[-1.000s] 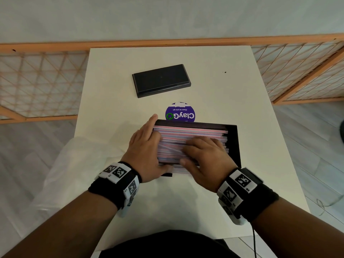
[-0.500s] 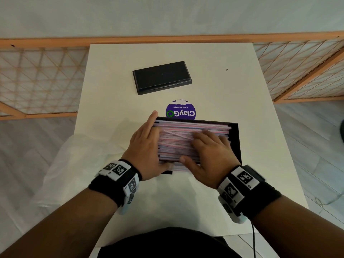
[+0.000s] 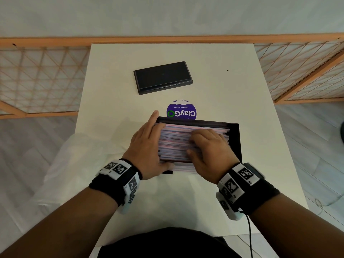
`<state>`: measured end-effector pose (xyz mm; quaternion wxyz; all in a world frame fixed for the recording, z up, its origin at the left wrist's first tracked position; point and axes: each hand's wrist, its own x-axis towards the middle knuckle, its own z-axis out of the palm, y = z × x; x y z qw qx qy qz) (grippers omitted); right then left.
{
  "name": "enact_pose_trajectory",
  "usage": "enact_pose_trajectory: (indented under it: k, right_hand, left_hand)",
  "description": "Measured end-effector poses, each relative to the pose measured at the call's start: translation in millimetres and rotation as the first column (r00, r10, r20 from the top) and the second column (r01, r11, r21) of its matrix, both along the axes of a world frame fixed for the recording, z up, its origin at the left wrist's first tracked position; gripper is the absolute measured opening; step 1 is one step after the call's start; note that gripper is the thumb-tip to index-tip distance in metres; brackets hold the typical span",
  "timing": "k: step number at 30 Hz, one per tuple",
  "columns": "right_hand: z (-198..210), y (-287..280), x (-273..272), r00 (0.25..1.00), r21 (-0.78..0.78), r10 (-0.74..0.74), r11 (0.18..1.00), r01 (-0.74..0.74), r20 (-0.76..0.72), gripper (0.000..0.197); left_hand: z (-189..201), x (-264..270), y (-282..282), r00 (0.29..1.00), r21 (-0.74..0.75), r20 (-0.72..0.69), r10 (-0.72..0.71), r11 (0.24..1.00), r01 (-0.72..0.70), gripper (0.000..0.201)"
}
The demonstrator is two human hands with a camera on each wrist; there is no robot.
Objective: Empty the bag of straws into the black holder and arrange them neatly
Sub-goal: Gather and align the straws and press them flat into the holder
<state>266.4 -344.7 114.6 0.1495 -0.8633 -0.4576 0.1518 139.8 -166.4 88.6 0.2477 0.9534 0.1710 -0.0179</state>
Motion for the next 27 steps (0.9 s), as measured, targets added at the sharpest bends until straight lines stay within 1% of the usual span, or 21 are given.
enact_pose_trajectory:
  k: [3, 4, 5, 6, 7, 8, 9, 10, 11, 12, 13, 14, 15, 16, 18, 19, 20, 21, 23, 25, 27]
  right_hand:
    - [0, 2, -1, 1.000, -0.120, 0.000, 0.993, -0.002, -0.021, 0.063]
    - [1, 3, -1, 0.998, -0.094, 0.020, 0.995, -0.026, -0.063, 0.061]
    - [5, 3, -2, 0.995, -0.012, 0.050, 0.999, -0.051, -0.086, 0.053]
    - [11, 4, -3, 0.996, 0.105, 0.071, 0.992, -0.066, -0.048, 0.042]
    - [17, 2, -6, 0.997, 0.230, 0.069, 0.970, -0.077, 0.041, 0.032]
    - [23, -1, -11, 0.993, 0.319, 0.063, 0.943, -0.093, 0.104, 0.024]
    - [26, -7, -18, 0.989, 0.359, 0.087, 0.925, -0.125, 0.119, 0.020]
    - [32, -12, -29, 0.984, 0.349, 0.139, 0.922, -0.169, 0.108, 0.017]
    - [36, -16, -40, 0.977, 0.272, 0.201, 0.938, -0.214, 0.076, 0.016]
    - [35, -19, -49, 0.966, 0.122, 0.257, 0.958, -0.258, 0.026, 0.019]
    - [28, -21, -55, 0.955, -0.065, 0.292, 0.953, -0.294, -0.041, 0.024]
    - [20, -22, -58, 0.955, -0.239, 0.283, 0.925, -0.296, -0.090, 0.029]
    - [9, -22, -59, 0.961, -0.362, 0.259, 0.890, -0.276, -0.095, 0.035]
    - [-3, -22, -58, 0.966, -0.440, 0.247, 0.861, -0.255, -0.076, 0.045]
    - [-27, -21, -59, 0.972, -0.491, 0.236, 0.845, -0.211, -0.013, 0.067]
    - [-37, -19, -60, 0.970, -0.486, 0.244, 0.850, -0.202, 0.023, 0.071]
    - [-46, -15, -59, 0.964, -0.474, 0.262, 0.856, -0.206, 0.054, 0.070]
    - [-52, -9, -60, 0.954, -0.428, 0.286, 0.876, -0.222, 0.092, 0.067]
    - [-56, 6, -65, 0.938, -0.376, 0.314, 0.895, -0.240, 0.150, 0.064]
    - [-62, 16, -70, 0.945, -0.392, 0.305, 0.888, -0.240, 0.114, 0.062]
    - [-66, 17, -72, 0.950, -0.408, 0.284, 0.888, -0.211, 0.126, 0.063]
  left_hand:
    - [1, 0, -1, 1.000, -0.018, 0.009, 0.001, 1.000, -0.001, 0.116]
    - [1, 0, 0, 1.000, -0.023, 0.011, 0.000, 1.000, 0.000, 0.116]
    - [0, 0, 0, 1.000, -0.029, 0.012, 0.001, 1.000, -0.001, 0.116]
    - [0, 0, 1, 1.000, -0.036, 0.015, 0.003, 0.999, -0.003, 0.116]
    - [0, 0, 1, 1.000, -0.042, 0.021, 0.005, 0.999, -0.004, 0.116]
    - [0, 0, 0, 1.000, -0.046, 0.028, 0.005, 0.999, -0.004, 0.117]
    - [-1, 0, -1, 0.999, -0.049, 0.034, 0.004, 0.999, -0.002, 0.118]
    - [0, -1, -1, 0.999, -0.055, 0.038, 0.000, 0.998, 0.002, 0.118]
    - [1, -1, -1, 0.999, -0.068, 0.036, -0.005, 0.998, 0.007, 0.119]
    - [1, -1, -1, 0.999, -0.091, 0.031, -0.010, 0.996, 0.013, 0.118]
    - [2, -1, 1, 0.999, -0.122, 0.032, -0.016, 0.992, 0.020, 0.115]
    - [2, -2, 3, 0.999, -0.165, 0.048, -0.020, 0.986, 0.027, 0.109]
    - [1, -3, 5, 0.997, -0.216, 0.078, -0.013, 0.976, 0.030, 0.101]
    - [0, -3, 7, 0.994, -0.266, 0.109, 0.004, 0.964, 0.025, 0.093]
    - [-5, -4, 8, 0.989, -0.305, 0.139, 0.041, 0.952, 0.004, 0.078]
    - [-7, -4, 7, 0.988, -0.303, 0.146, 0.052, 0.953, -0.005, 0.074]
    - [-9, -3, 6, 0.987, -0.301, 0.152, 0.060, 0.953, -0.012, 0.073]
    - [-10, -2, 5, 0.985, -0.302, 0.158, 0.067, 0.953, -0.016, 0.073]
    - [-12, -2, 5, 0.984, -0.292, 0.166, 0.071, 0.956, -0.020, 0.075]
    - [-12, -2, 7, 0.985, -0.280, 0.160, 0.068, 0.960, -0.021, 0.078]
    - [-11, -2, 6, 0.985, -0.274, 0.156, 0.067, 0.962, -0.022, 0.076]
